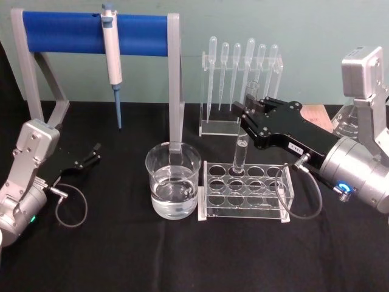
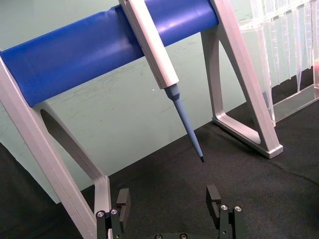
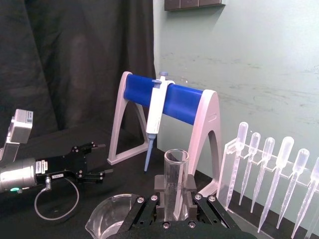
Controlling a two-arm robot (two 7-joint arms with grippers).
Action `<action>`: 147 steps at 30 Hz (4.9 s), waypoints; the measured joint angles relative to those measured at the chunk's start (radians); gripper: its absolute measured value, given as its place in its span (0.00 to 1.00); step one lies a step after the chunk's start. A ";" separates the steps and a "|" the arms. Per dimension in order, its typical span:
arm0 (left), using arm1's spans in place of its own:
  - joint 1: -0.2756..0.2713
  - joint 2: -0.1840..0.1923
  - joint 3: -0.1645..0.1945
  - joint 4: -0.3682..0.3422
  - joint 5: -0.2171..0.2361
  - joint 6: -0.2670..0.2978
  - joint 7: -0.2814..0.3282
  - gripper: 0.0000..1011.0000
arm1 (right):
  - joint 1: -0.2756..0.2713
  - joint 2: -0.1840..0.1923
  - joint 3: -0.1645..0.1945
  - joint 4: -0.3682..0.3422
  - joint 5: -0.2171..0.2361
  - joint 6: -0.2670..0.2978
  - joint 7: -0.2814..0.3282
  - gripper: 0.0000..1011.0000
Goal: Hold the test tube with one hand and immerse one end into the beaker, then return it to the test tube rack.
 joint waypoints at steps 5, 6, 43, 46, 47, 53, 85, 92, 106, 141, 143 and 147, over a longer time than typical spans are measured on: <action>0.000 0.000 0.000 0.000 0.000 0.000 0.000 0.99 | 0.000 0.000 0.000 0.000 0.000 0.000 0.000 0.23; 0.000 0.000 0.000 0.000 0.000 0.000 0.000 0.99 | 0.000 0.000 0.000 0.000 0.000 0.000 0.000 0.23; 0.000 0.000 0.000 0.000 0.000 0.000 0.000 0.99 | 0.000 0.000 0.000 0.000 0.000 0.000 0.001 0.23; 0.000 0.000 0.000 0.000 0.000 0.000 0.000 0.99 | 0.000 0.000 0.000 0.000 0.000 0.000 0.001 0.23; 0.000 0.000 0.000 0.000 0.000 0.000 0.000 0.99 | 0.000 0.000 0.000 0.000 0.000 0.000 0.001 0.23; 0.000 0.000 0.000 0.000 0.000 0.000 0.000 0.99 | 0.000 0.000 0.000 0.000 0.000 0.000 0.001 0.23; 0.000 0.000 0.000 0.000 0.000 0.000 0.000 0.99 | 0.000 0.000 0.000 0.000 0.000 0.000 0.001 0.23; 0.000 0.000 0.000 0.000 0.000 0.000 0.000 0.99 | 0.000 0.000 0.000 0.000 0.000 0.000 0.001 0.23; 0.000 0.000 0.000 0.000 0.000 0.000 0.000 0.99 | 0.000 0.000 0.000 0.000 0.000 0.000 0.001 0.23; 0.000 0.000 0.000 0.000 0.000 0.000 0.000 0.99 | 0.234 -0.170 -0.224 0.194 -0.063 -0.035 0.042 0.23; 0.000 0.000 0.000 0.000 0.000 0.000 0.000 0.99 | 0.228 -0.179 -0.233 0.227 -0.072 -0.063 0.049 0.23; 0.000 0.000 0.000 0.000 0.000 0.000 0.000 0.99 | 0.210 -0.190 -0.242 0.276 -0.087 -0.111 0.058 0.23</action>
